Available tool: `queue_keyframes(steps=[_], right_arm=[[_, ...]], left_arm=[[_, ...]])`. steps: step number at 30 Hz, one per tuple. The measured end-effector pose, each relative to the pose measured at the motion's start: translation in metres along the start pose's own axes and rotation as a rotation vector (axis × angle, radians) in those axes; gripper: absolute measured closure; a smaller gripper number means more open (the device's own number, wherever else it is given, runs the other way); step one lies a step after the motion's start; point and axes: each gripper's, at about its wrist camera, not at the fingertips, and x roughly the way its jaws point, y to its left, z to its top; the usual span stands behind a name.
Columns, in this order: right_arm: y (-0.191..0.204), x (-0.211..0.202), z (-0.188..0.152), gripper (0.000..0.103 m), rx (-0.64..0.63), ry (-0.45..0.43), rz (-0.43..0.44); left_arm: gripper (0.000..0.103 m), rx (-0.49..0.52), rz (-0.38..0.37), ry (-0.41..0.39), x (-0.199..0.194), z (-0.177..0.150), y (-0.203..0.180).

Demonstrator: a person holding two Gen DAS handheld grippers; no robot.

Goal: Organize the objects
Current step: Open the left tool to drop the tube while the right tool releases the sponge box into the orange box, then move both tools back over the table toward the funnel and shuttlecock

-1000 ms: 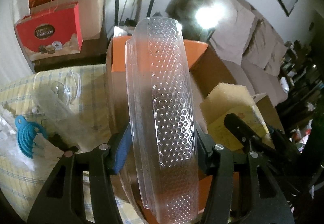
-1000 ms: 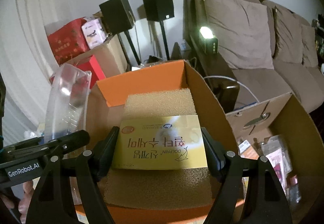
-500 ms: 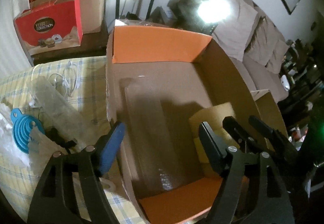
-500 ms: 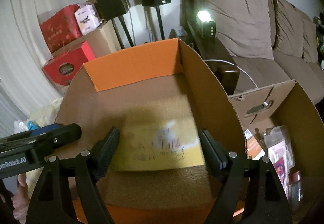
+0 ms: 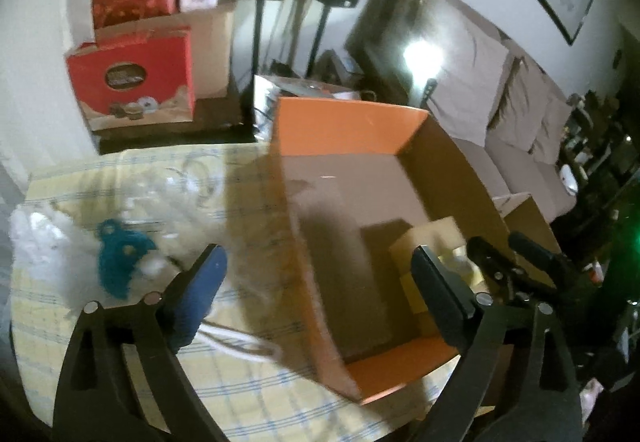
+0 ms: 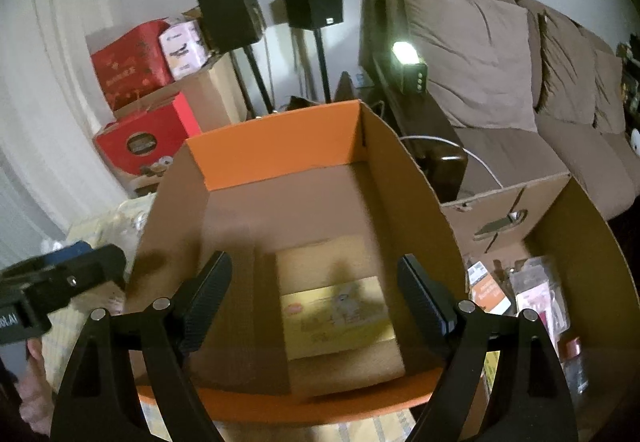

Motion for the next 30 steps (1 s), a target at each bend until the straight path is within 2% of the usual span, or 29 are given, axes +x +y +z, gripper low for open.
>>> queue_keyframes(steps=[5, 15, 21, 30], right_arm=[[0.020, -0.009, -0.001, 0.017, -0.023, -0.004, 0.029], [0.058, -0.019, -0.005, 0.017, -0.068, -0.005, 0.081], [0.081, -0.023, -0.008, 0.005, -0.077, 0.003, 0.121], [0.122, -0.029, -0.008, 0.001, -0.130, -0.003, 0.156]], left_arm=[[0.002, 0.001, 0.063, -0.021, -0.012, -0.006, 0.021], [0.000, 0.018, 0.133, -0.063, -0.039, -0.015, 0.054], [0.000, 0.011, 0.201, -0.097, -0.053, -0.020, 0.072], [0.000, -0.025, 0.236, -0.132, -0.070, -0.027, 0.101]])
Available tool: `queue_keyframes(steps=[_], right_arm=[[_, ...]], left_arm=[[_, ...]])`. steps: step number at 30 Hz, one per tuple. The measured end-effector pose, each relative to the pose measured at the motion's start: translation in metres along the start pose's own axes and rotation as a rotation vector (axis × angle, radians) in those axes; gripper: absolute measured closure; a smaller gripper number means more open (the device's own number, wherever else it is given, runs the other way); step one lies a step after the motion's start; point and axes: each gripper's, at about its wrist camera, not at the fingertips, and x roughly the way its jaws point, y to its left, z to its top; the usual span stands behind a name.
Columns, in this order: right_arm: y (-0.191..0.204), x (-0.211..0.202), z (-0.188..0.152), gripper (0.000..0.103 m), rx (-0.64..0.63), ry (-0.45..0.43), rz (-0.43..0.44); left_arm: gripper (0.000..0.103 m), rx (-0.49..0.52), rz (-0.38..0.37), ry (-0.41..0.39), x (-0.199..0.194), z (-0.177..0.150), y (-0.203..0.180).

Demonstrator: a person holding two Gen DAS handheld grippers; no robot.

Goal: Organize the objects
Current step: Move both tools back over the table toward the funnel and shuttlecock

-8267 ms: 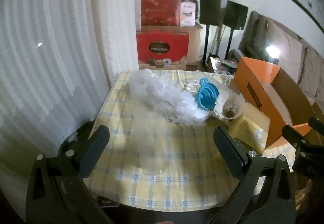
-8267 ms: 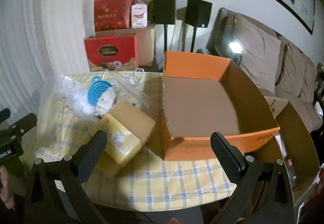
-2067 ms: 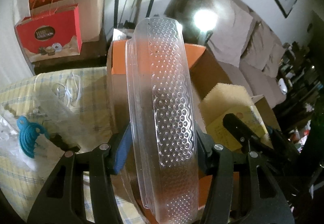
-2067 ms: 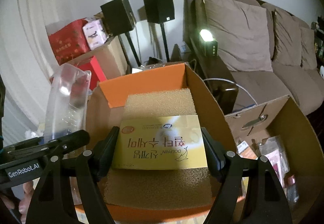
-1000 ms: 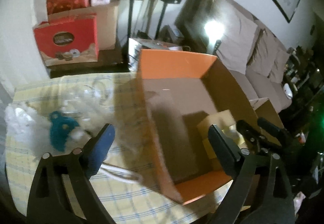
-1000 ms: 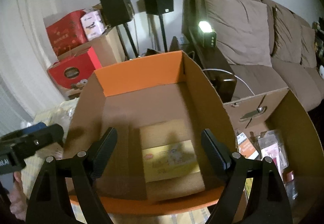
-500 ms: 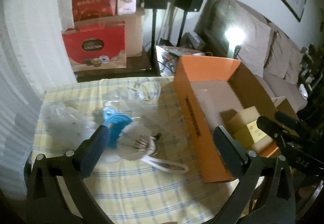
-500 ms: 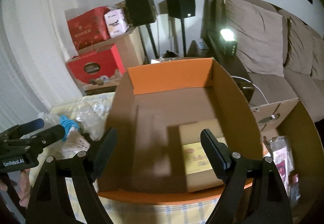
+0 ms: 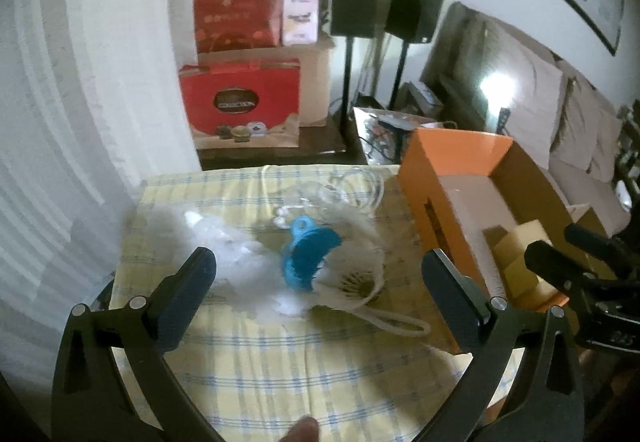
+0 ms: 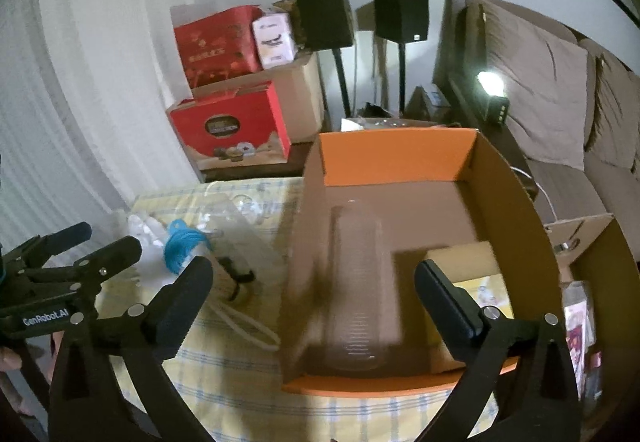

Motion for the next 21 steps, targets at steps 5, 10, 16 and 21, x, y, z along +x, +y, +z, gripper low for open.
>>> queue_keyframes(steps=[5, 10, 16, 21], right_arm=[[0.014, 0.007, 0.002, 0.001, -0.002, 0.023, 0.034], [0.028, 0.013, 0.001, 0.001, -0.020, 0.035, 0.063], [0.047, 0.024, -0.001, 0.001, -0.064, 0.046, 0.071], [0.058, 0.033, -0.004, 0.001, -0.082, 0.057, 0.083]], left_arm=[[0.000, -0.049, 0.002, 0.005, -0.001, -0.003, 0.024], [0.000, -0.112, -0.022, 0.007, -0.001, -0.006, 0.050], [0.000, -0.125, 0.028, -0.010, 0.002, -0.010, 0.074], [0.000, -0.119, 0.082, -0.032, 0.003, -0.016, 0.090]])
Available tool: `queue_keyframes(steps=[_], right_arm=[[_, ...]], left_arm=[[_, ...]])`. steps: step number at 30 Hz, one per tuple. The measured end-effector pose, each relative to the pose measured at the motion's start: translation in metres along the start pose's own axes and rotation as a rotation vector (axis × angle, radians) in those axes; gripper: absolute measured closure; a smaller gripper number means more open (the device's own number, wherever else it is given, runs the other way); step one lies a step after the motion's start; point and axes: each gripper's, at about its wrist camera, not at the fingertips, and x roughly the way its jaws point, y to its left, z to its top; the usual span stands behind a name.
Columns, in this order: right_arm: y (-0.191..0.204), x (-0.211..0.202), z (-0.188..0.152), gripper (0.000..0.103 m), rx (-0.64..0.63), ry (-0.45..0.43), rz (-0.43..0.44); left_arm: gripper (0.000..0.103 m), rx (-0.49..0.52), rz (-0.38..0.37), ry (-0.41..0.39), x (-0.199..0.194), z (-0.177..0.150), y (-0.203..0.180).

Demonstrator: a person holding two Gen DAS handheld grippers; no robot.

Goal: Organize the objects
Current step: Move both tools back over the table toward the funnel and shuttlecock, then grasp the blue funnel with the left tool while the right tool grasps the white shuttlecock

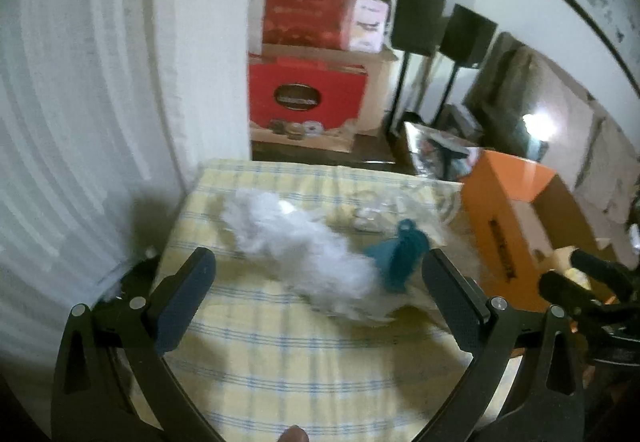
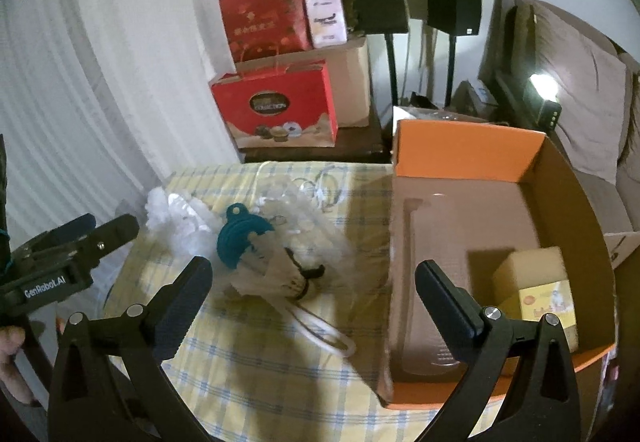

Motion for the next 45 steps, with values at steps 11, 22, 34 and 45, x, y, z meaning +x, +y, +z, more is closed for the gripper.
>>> queue_keyframes(steps=[11, 22, 34, 45], right_arm=[[0.027, 0.027, -0.012, 0.001, -0.074, 0.030, 0.019], [0.036, 0.051, -0.024, 0.003, -0.091, 0.072, 0.034], [0.045, 0.085, -0.037, 0.011, -0.151, 0.094, 0.008], [0.045, 0.102, -0.045, 0.015, -0.176, 0.089, -0.035]], left_arm=[[0.001, -0.037, -0.023, 0.037, 0.017, -0.006, 0.029], [0.001, -0.027, -0.109, 0.095, 0.038, 0.005, 0.017], [0.012, 0.071, -0.150, 0.171, 0.076, 0.015, -0.021], [0.038, 0.165, -0.118, 0.226, 0.111, 0.019, -0.050]])
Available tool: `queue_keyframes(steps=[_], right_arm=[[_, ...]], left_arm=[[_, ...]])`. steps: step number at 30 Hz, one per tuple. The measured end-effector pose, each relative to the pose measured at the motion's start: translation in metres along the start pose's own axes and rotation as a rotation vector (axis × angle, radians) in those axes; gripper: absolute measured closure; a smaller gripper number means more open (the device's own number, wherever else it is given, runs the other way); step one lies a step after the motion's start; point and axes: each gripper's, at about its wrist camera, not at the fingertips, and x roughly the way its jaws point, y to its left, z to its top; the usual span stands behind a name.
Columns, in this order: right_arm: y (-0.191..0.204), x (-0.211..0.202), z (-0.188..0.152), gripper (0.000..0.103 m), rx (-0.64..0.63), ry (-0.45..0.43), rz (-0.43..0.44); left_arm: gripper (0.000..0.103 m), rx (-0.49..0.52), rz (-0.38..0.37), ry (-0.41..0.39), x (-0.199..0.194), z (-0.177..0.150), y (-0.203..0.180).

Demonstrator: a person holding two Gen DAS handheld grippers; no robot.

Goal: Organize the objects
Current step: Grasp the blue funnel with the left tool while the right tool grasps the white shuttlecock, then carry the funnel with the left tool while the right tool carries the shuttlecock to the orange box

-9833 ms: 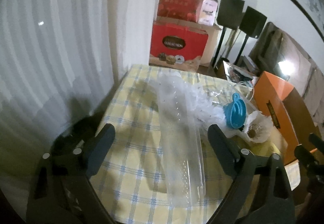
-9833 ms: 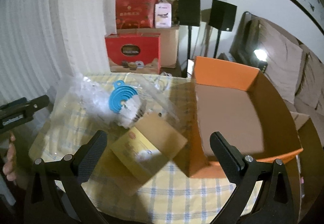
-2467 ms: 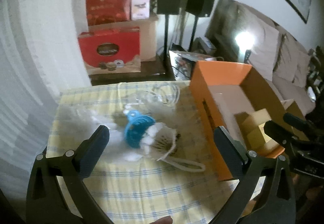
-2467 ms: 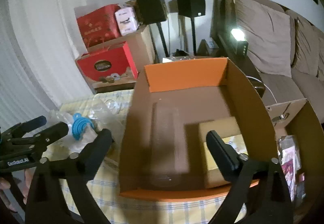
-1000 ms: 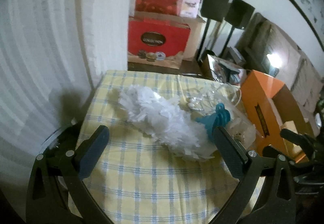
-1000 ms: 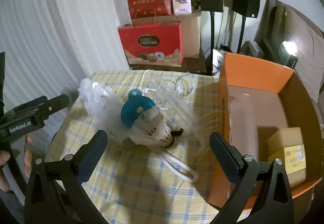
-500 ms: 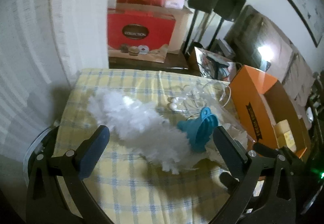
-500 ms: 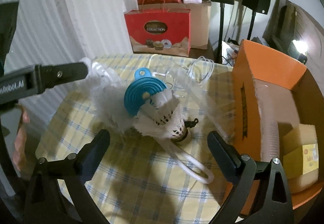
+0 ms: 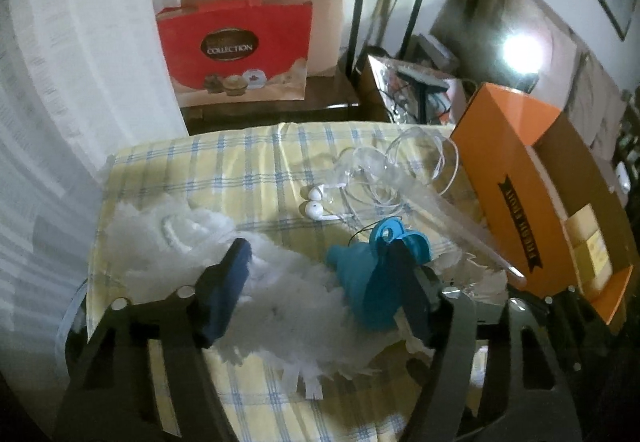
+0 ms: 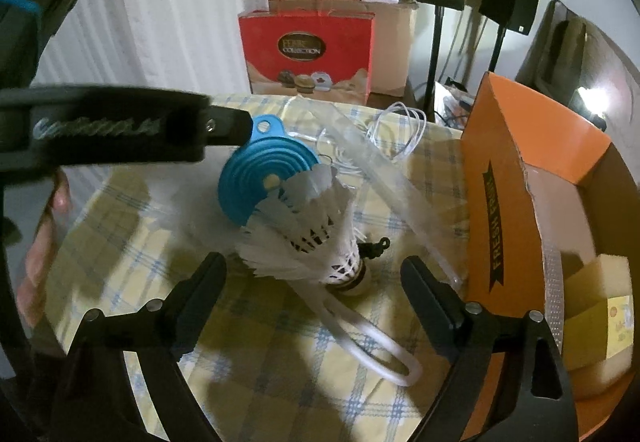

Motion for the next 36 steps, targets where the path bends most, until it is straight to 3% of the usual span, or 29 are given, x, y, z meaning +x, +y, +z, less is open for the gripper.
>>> queue_keyframes(steps=[6, 12, 16, 21, 26, 36], right_arm=[[0.004, 0.009, 0.000, 0.019, -0.031, 0.003, -0.024], [0.001, 0.011, 0.002, 0.025, -0.021, -0.026, 0.001], [0.001, 0.014, 0.004, 0.044, -0.018, -0.024, 0.010], [-0.006, 0.011, 0.003, 0.055, 0.020, -0.030, 0.031], [-0.020, 0.003, 0.003, 0.057, 0.086, -0.030, 0.072], [-0.035, -0.037, 0.006, 0.059, 0.163, -0.071, 0.151]], left_arm=[[0.042, 0.002, -0.028, 0.020, 0.007, -0.001, -0.002], [0.043, -0.024, -0.114, 0.036, 0.010, 0.000, 0.002], [0.062, -0.021, -0.100, 0.047, 0.016, -0.001, 0.001], [0.076, -0.040, -0.141, 0.048, 0.015, -0.002, 0.002], [0.094, -0.029, -0.132, 0.034, 0.011, -0.001, -0.003], [0.096, -0.068, -0.199, -0.021, -0.018, 0.002, -0.007]])
